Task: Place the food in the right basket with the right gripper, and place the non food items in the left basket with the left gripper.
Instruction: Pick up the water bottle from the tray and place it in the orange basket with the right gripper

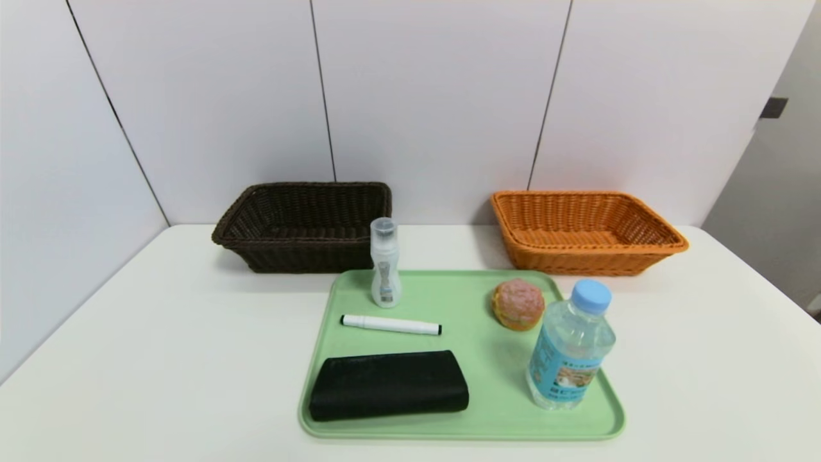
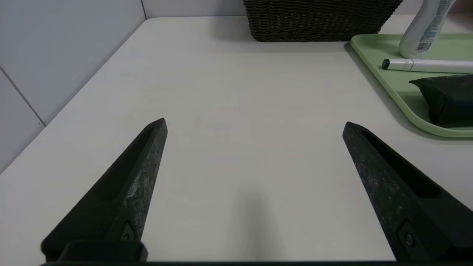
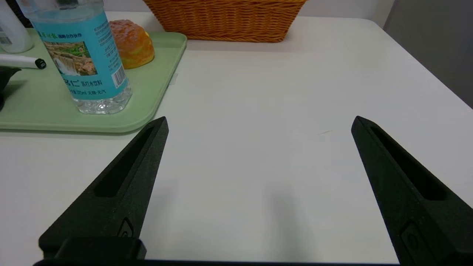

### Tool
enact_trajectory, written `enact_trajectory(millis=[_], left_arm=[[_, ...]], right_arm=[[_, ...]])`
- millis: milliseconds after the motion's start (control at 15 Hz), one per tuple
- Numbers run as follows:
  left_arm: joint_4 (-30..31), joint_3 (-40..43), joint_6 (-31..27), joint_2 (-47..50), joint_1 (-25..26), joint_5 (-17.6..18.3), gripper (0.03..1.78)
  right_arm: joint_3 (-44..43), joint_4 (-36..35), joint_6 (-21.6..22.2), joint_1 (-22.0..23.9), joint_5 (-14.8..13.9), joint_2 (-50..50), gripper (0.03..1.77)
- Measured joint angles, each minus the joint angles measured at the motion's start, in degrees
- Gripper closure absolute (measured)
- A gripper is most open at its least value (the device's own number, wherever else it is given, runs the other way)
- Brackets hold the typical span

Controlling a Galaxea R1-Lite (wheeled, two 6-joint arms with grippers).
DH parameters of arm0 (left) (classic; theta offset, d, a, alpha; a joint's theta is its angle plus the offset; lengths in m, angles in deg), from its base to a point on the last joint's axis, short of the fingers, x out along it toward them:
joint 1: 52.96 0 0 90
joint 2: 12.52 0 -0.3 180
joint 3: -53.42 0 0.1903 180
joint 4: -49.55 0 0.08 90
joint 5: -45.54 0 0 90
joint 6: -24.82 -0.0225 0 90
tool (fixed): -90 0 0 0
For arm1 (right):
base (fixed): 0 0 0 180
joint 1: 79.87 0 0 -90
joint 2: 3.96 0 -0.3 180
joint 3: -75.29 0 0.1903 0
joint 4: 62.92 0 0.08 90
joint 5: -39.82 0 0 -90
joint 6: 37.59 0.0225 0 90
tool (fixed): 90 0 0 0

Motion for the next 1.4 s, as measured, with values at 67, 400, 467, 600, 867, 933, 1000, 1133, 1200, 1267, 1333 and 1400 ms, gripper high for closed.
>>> enact_trajectory(millis=[67, 400, 467, 600, 867, 933, 1000, 1133, 1200, 1267, 1333, 1400], left_arm=[[0.0, 0.0, 0.0, 0.0, 0.0, 0.0, 0.12], [0.4, 0.0, -1.1, 0.0, 0.0, 0.1, 0.12], [0.7, -0.4, -2.1, 0.0, 0.0, 0.7, 0.12], [-1.2, -4.5, -3.0, 0.0, 0.0, 3.8, 0.12], [-10.1, -14.3, -3.2, -1.2, 0.0, 9.9, 0.12], [-9.7, -15.8, -3.2, -2.5, 0.0, 10.0, 0.12], [-8.4, -16.9, -3.2, -4.4, 0.0, 10.0, 0.12], [-3.0, -18.6, -3.2, -9.4, 0.0, 10.4, 0.12], [0.2, -19.3, -3.2, -12.3, 0.0, 10.5, 0.12], [3.6, -20.0, -3.1, -15.2, 0.0, 10.6, 0.12], [6.9, -20.6, -3.0, -18.1, 0.0, 10.6, 0.12], [10.2, -21.0, -2.9, -20.8, 0.0, 10.7, 0.12]], right_arm=[[0.0, 0.0, 0.0, 0.0, 0.0, 0.0, 0.09], [0.1, 0.0, -0.7, 0.0, 0.1, 0.0, 0.09], [-0.7, 0.0, -1.2, 0.0, 0.4, 0.0, 0.09], [-5.1, 0.6, -1.5, 0.0, 3.5, -0.1, 0.09], [-13.6, 5.3, -4.9, 0.0, 8.4, -1.9, 0.09], [-15.1, 5.2, -6.3, 0.0, 10.3, -2.7, 0.09], [-16.3, 5.0, -6.8, -0.1, 12.8, -3.7, 0.09], [-18.4, 4.6, -7.1, -0.1, 16.3, -6.5, 0.09], [-19.6, 4.2, -7.1, -0.3, 16.7, -8.4, 0.09], [-20.9, 3.2, -7.0, -0.4, 16.8, -10.6, 0.09], [-22.1, 1.6, -6.8, -0.6, 16.9, -13.4, 0.09], [-23.1, -0.9, -6.8, -0.7, 17.0, -16.3, 0.09]])
